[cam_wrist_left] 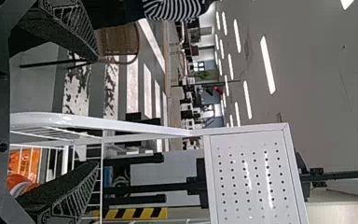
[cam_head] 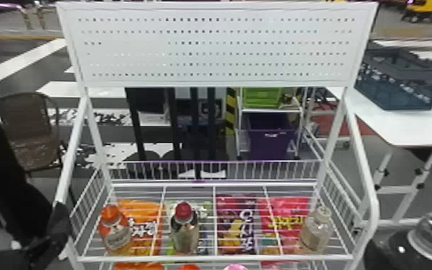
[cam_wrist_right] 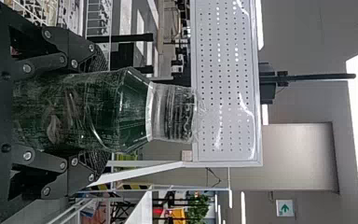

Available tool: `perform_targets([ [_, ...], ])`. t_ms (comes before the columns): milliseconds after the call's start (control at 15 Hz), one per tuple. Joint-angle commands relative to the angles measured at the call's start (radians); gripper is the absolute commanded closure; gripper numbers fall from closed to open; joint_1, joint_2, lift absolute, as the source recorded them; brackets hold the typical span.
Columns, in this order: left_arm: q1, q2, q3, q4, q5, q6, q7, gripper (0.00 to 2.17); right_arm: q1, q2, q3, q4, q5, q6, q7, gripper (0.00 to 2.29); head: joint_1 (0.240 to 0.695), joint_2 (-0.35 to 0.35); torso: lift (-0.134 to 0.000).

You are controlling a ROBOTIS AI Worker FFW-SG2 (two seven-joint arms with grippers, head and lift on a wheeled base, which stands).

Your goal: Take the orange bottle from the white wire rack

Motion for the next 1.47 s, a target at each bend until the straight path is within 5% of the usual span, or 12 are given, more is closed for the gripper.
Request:
perform_targets([
  [0, 0.000, 0.000, -0.001, 0.000, 0.000, 0.002, 0.001, 0.09, -0.002, 0.001, 0.001, 0.000, 0.003, 0.000, 0.000, 1.02, 0.499, 0.000, 0.000],
  [800, 0.008, -0.005, -0.068, 0.047, 0.000, -0.004, 0.021, 0.09, -0.011, 0.001, -0.002, 0.006, 0.005, 0.000, 0.000, 1.02, 0.499, 0.000, 0.000],
  [1400, -0.021, -0.012, -0.372, 0.486, -0.074, -0.508, 0.096, 0.09, -0.016, 0.001, -0.002, 0.033, 0.003, -0.015, 0.000, 1.02, 0.499, 0.000, 0.000],
])
